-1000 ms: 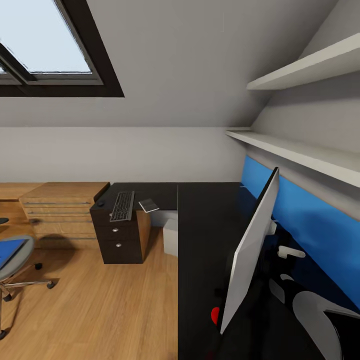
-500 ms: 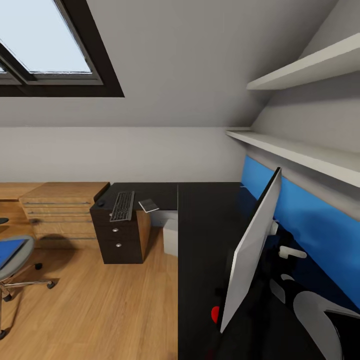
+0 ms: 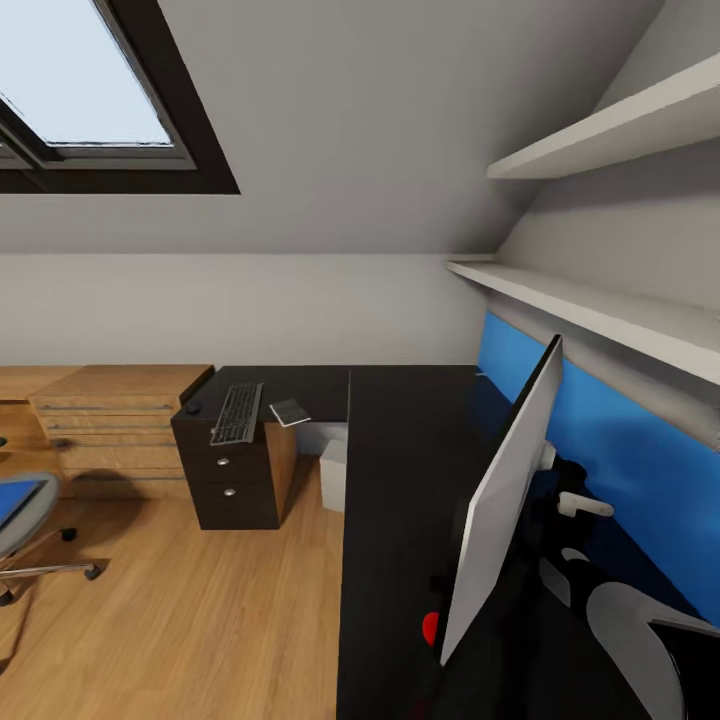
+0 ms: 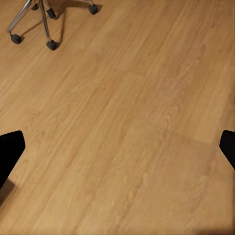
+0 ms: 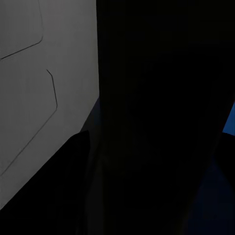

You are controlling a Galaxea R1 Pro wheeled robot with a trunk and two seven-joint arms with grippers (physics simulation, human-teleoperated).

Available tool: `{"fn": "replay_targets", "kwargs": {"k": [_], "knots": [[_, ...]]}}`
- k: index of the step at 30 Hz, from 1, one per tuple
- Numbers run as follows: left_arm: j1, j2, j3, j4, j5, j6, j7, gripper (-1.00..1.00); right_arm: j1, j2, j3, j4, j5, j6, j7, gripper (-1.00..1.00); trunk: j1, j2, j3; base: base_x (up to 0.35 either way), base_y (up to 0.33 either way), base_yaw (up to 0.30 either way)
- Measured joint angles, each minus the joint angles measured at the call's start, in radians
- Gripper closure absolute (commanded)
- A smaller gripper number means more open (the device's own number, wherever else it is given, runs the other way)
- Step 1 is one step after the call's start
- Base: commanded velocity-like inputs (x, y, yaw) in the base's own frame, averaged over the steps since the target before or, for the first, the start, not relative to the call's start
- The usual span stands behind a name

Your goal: In the bedroom, organize the workspace by keeping the computer under the desk, ensuring the monitor is on the desk, placing the keyboard on the desk next to the monitor, placing the mouse on the desk next to the keyboard, moving the folder from the swivel chair onto the desk next to the mouse, stacking the notebook on top of the folder with the pen on top of the notebook, and positioning the swivel chair next to the desk.

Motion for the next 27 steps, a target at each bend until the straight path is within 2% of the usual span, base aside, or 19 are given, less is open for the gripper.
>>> {"fn": "replay_targets", "kwargs": {"k": [5, 8, 12, 23, 27], "knots": [[0.0, 0.0, 0.0, 0.0, 0.0, 0.001, 0.0, -1.0, 0.0, 0.001, 0.002, 0.001, 0.0, -0.001, 0.0, 1.0, 0.0, 0.0, 0.0, 0.0, -0.018, 0.0], [0.0, 0.0, 0.0, 0.0, 0.0, 0.001, 0.0, -1.0, 0.0, 0.002, 0.017, 0.003, -0.019, -0.005, -0.002, 1.0, 0.0, 0.0, 0.0, 0.0, -0.001, 0.0], [0.0, 0.0, 0.0, 0.001, 0.0, 0.002, 0.0, -1.0, 0.0, 0.001, 0.003, 0.002, -0.006, -0.003, -0.001, 1.0, 0.0, 0.0, 0.0, 0.0, 0.0, 0.0], [0.0, 0.0, 0.0, 0.0, 0.0, 0.002, 0.0, -1.0, 0.0, 0.002, 0.027, 0.005, -0.036, -0.012, -0.002, 1.0, 0.0, 0.0, 0.0, 0.0, 0.0, 0.0], [0.0, 0.0, 0.0, 0.0, 0.0, 0.001, 0.0, -1.0, 0.0, 0.001, 0.013, 0.004, -0.021, -0.008, -0.001, 1.0, 0.0, 0.0, 0.0, 0.0, 0.0, 0.0]]}}
